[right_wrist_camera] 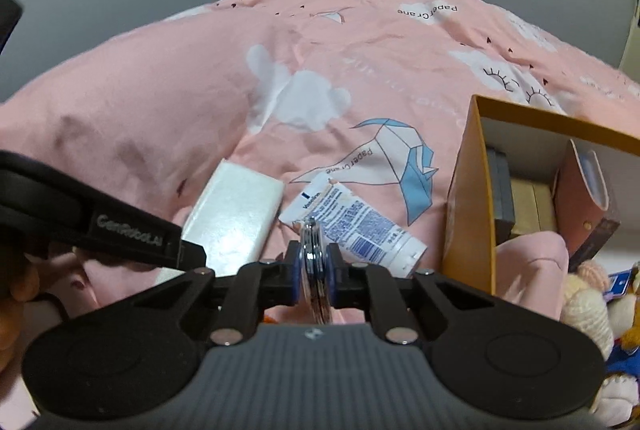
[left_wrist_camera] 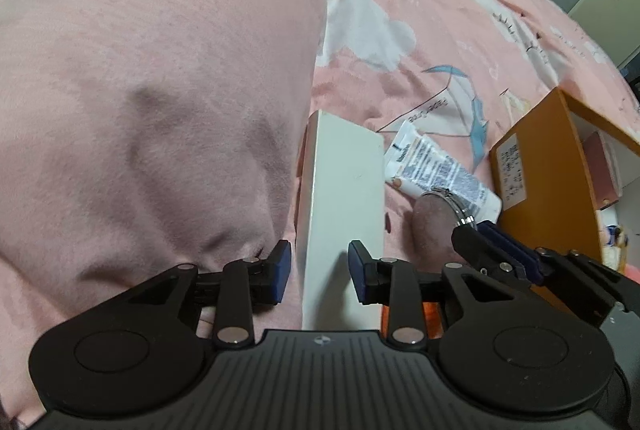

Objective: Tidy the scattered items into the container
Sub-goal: 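Close the right gripper on the compact mirror while the left grips the white box, then lift the compact mirror with the right gripper while the left lifts the white box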

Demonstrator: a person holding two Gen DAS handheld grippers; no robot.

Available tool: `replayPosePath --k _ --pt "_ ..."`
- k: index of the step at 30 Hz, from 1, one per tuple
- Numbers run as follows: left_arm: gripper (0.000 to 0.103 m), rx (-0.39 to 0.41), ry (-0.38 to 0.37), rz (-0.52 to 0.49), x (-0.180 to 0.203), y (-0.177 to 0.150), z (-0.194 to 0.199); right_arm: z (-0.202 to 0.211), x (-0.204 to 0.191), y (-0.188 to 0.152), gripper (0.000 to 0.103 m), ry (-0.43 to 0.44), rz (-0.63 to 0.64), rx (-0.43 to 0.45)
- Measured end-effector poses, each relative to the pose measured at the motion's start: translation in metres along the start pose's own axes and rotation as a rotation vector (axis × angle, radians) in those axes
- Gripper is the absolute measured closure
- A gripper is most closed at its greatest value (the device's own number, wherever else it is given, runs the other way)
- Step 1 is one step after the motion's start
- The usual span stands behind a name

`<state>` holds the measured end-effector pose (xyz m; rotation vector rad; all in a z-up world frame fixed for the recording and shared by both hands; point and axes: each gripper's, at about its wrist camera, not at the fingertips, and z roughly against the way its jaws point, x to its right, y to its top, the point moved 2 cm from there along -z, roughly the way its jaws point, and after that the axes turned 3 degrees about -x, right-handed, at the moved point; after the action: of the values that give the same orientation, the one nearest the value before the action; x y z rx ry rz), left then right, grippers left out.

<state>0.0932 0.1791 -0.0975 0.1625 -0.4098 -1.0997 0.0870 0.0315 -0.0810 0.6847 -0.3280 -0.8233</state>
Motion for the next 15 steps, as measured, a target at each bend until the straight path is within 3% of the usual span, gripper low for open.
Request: replayPosePath --k 9,15 --pt "0.034 -0.067 -0.070 0.026 0.001 0.008 -0.030 -0.020 -0.010 -0.003 0.088 -0.051 0.111 -0.047" --pt "0.038 -0.071 -0.085 0.038 0.001 0.008 -0.035 -0.014 -0.008 -0.005 0.089 -0.020 0.104 -0.044"
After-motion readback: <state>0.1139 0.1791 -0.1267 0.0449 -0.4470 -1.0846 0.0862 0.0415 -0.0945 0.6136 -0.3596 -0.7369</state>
